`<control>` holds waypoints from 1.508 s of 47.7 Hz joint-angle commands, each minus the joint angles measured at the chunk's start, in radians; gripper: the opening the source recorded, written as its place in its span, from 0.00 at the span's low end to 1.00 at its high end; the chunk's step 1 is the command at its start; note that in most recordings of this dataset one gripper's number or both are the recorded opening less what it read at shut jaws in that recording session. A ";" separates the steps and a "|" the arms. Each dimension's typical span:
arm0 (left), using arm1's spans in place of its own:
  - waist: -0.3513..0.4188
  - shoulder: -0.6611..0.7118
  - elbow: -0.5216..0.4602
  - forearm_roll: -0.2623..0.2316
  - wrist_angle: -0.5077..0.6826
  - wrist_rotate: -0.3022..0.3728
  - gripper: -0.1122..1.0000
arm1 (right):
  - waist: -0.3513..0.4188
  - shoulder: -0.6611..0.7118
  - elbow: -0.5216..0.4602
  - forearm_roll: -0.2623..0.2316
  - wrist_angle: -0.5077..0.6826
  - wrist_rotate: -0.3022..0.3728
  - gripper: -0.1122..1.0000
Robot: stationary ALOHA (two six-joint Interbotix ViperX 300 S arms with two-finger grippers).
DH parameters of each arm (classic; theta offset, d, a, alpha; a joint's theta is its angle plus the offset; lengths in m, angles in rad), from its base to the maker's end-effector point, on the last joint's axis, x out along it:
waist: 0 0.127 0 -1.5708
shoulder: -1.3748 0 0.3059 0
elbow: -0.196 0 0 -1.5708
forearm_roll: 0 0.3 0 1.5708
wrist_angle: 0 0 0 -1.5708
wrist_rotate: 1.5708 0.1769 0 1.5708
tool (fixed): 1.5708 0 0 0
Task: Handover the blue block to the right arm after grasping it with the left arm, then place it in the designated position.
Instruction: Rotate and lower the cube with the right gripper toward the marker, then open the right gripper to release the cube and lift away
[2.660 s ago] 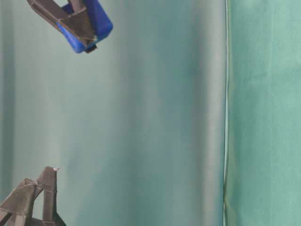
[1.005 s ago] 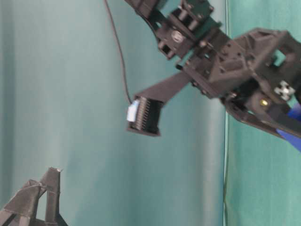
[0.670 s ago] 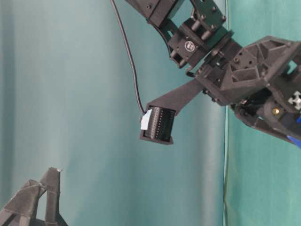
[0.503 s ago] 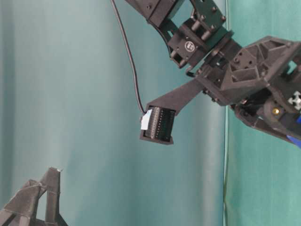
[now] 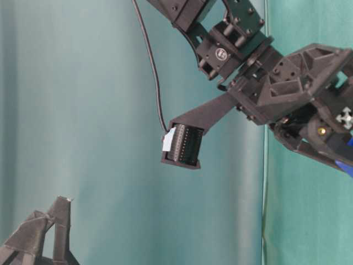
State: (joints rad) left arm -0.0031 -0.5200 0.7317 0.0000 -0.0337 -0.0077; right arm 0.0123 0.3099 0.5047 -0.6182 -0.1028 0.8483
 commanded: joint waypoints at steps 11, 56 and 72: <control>-0.003 -0.003 -0.018 0.002 -0.005 -0.003 1.00 | -0.003 -0.026 -0.009 0.005 0.015 0.005 0.70; -0.003 -0.003 -0.018 0.002 -0.003 -0.002 1.00 | 0.028 -0.376 0.017 -0.048 0.267 -0.008 0.86; -0.003 -0.003 -0.020 0.000 -0.003 0.000 1.00 | 0.031 -0.569 0.034 -0.094 0.353 -0.009 0.86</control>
State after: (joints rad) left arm -0.0046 -0.5200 0.7317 0.0000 -0.0322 -0.0092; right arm 0.0383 -0.1994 0.5461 -0.7010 0.2485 0.8406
